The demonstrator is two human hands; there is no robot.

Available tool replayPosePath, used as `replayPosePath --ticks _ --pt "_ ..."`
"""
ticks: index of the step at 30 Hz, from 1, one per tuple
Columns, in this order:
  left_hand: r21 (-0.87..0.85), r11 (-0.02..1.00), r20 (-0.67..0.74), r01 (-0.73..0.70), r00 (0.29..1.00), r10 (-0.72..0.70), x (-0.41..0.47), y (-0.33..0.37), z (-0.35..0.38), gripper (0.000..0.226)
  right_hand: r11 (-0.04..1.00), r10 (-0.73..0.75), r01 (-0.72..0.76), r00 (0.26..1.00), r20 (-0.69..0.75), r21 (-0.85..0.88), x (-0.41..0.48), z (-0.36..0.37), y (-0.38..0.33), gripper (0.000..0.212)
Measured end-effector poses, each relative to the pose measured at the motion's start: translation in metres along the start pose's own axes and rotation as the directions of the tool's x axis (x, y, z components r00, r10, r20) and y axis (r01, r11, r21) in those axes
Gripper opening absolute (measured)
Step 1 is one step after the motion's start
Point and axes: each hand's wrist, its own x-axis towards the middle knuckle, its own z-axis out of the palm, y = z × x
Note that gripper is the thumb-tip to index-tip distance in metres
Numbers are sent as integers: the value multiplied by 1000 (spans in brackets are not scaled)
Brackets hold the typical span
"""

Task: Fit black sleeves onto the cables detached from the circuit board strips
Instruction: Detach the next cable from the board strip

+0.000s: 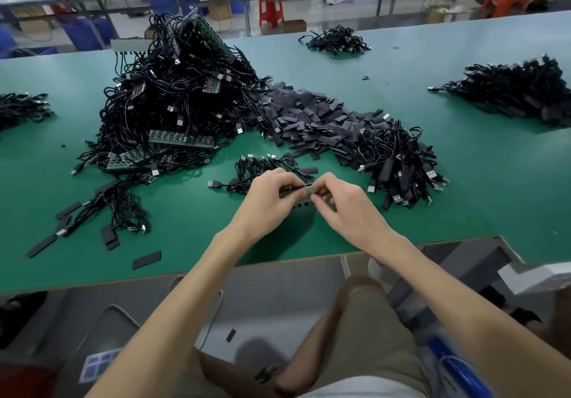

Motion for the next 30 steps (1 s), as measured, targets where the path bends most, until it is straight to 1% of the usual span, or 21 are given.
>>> replayPosePath --ticks 3,6,10,12,15,18,22,26,30 --pt "41 999 -32 -5 999 6 -3 2 5 8 998 23 -24 1000 11 53 1 -1 2 9" --pt "62 998 -67 11 998 -7 -4 3 10 9 990 62 -65 998 29 123 2 -2 5 13" --pt "67 998 -66 7 998 -3 -4 1 10 9 973 95 -102 994 46 205 4 -2 9 16" --pt "46 999 -48 2 999 0 -4 -1 6 7 974 86 -95 995 53 204 5 0 10 14" --pt "24 1000 -40 13 999 -13 -5 -2 2 1 987 56 -63 997 46 149 4 3 10 10" --pt "11 999 -57 37 998 -36 -6 0 4 2 992 47 -50 998 28 118 5 3 10 10" --pt "-6 997 -73 73 995 -73 -6 6 11 3 984 73 -74 997 10 164 4 1 10 6" --pt "-3 997 -63 81 995 -81 -7 10 13 9 979 88 -89 996 15 182 4 -2 10 11" --pt "22 996 -89 87 992 -84 -8 10 15 6 976 95 -98 995 25 195 5 -3 11 13"
